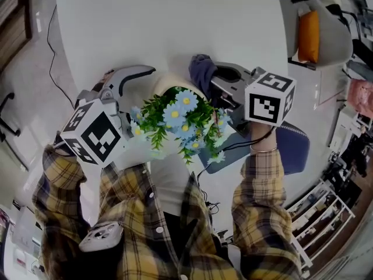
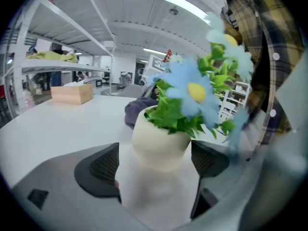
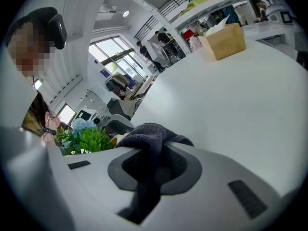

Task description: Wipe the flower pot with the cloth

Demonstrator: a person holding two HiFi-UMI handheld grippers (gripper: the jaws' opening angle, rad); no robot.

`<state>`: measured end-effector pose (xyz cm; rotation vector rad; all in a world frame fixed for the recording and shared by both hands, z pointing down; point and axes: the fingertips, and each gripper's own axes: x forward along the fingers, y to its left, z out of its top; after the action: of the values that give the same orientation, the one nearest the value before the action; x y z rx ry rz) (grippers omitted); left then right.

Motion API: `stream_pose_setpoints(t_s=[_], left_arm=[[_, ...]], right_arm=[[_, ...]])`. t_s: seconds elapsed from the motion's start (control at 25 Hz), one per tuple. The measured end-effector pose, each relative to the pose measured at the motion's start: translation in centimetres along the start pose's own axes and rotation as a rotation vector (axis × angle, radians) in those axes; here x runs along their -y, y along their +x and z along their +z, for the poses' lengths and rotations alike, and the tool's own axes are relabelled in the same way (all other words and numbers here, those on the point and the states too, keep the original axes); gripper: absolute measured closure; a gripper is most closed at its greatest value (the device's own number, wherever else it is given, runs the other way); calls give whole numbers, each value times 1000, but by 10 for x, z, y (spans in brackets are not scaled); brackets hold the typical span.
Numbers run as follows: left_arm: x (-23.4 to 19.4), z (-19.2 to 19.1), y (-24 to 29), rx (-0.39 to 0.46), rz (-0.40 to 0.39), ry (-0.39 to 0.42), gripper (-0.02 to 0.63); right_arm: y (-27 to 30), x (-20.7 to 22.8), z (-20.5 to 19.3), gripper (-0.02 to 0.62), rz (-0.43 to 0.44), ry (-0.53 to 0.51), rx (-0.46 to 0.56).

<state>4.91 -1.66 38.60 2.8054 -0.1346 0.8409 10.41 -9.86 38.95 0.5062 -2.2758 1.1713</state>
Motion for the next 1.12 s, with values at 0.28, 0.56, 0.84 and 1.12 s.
stream_pose_setpoints(t_s=[0.28,0.56,0.84,1.12], left_arm=[[3,-21,-22,22,328,-263,141],[42,-22,-30,107,438,-389,141],[50,-7,-17,178,512,-405,141],[48,-6,-13,178,507,-368,141]], right_arm=[[-22,1,-14,563,-126,100,132],[-20,-9,-31,563,-223,192,240],[-23,-17,-48,563,-271,291,296],[-14,-35,-57,563,-241,255,262]])
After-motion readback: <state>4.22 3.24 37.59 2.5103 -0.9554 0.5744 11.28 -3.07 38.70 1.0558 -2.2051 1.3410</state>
